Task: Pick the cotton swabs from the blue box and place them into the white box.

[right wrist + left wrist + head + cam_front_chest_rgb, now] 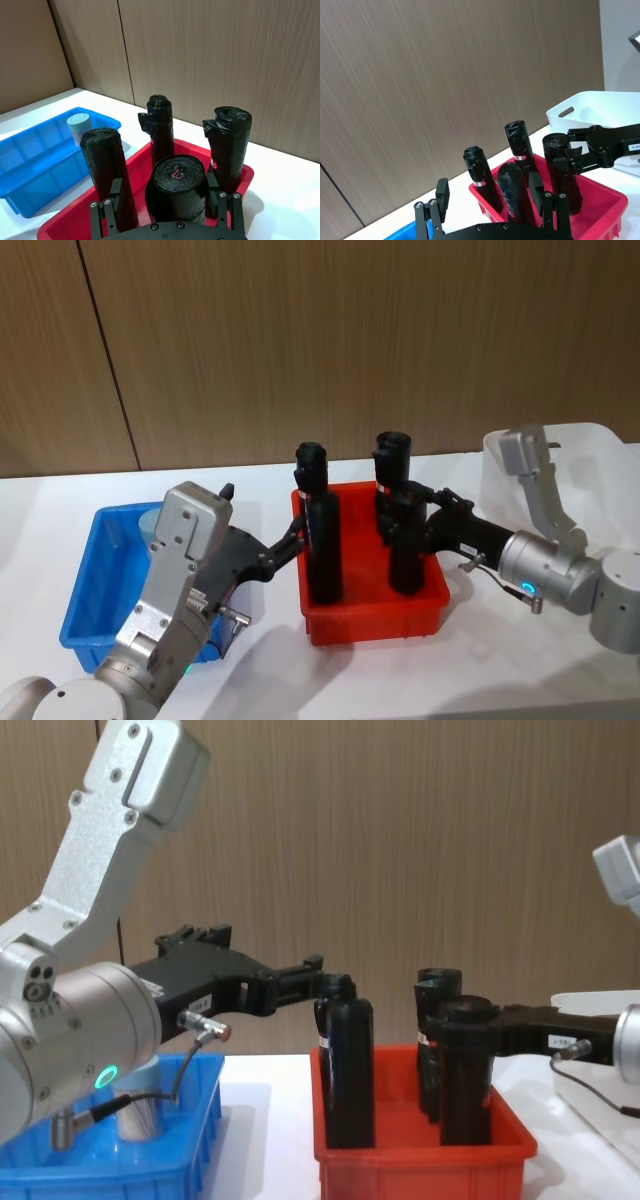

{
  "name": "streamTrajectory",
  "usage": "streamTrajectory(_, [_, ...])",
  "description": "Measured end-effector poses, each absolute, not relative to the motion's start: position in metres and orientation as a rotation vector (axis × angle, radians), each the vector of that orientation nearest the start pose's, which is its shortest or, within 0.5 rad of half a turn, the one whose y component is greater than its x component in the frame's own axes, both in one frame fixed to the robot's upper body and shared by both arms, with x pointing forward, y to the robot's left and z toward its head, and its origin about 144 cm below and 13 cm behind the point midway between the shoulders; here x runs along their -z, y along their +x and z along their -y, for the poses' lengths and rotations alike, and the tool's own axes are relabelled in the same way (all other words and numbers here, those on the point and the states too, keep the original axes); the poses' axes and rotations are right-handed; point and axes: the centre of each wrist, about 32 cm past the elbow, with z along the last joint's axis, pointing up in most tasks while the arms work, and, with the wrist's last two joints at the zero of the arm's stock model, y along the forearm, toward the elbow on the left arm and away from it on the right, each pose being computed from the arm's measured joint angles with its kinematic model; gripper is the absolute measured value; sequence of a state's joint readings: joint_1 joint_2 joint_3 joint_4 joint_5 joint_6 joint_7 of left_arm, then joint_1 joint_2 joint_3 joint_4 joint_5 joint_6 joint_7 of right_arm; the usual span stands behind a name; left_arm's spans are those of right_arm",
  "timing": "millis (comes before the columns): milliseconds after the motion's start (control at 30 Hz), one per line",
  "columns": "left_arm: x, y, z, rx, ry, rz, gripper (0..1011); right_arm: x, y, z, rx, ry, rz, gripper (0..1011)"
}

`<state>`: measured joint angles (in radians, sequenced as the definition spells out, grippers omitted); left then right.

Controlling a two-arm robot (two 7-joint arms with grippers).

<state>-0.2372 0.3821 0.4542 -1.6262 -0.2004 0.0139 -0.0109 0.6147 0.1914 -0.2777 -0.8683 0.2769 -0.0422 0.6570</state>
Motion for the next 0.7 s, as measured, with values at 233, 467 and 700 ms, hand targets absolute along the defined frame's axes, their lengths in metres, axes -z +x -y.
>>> streamTrajectory(233, [-1.204, 0.492, -0.198, -1.124, 0.061, 0.268, 1004, -1.163, 0.625, 0.249, 0.825, -0.088, -0.057, 929])
streamTrajectory(467, [-1.204, 0.492, -0.198, -1.124, 0.061, 0.268, 1004, -1.161, 0.631, 0.245, 0.834, -0.097, -0.057, 741])
streamTrajectory(700, [-1.204, 0.492, -0.198, -1.124, 0.061, 0.268, 1004, -1.162, 0.632, 0.243, 0.847, -0.099, -0.052, 545])
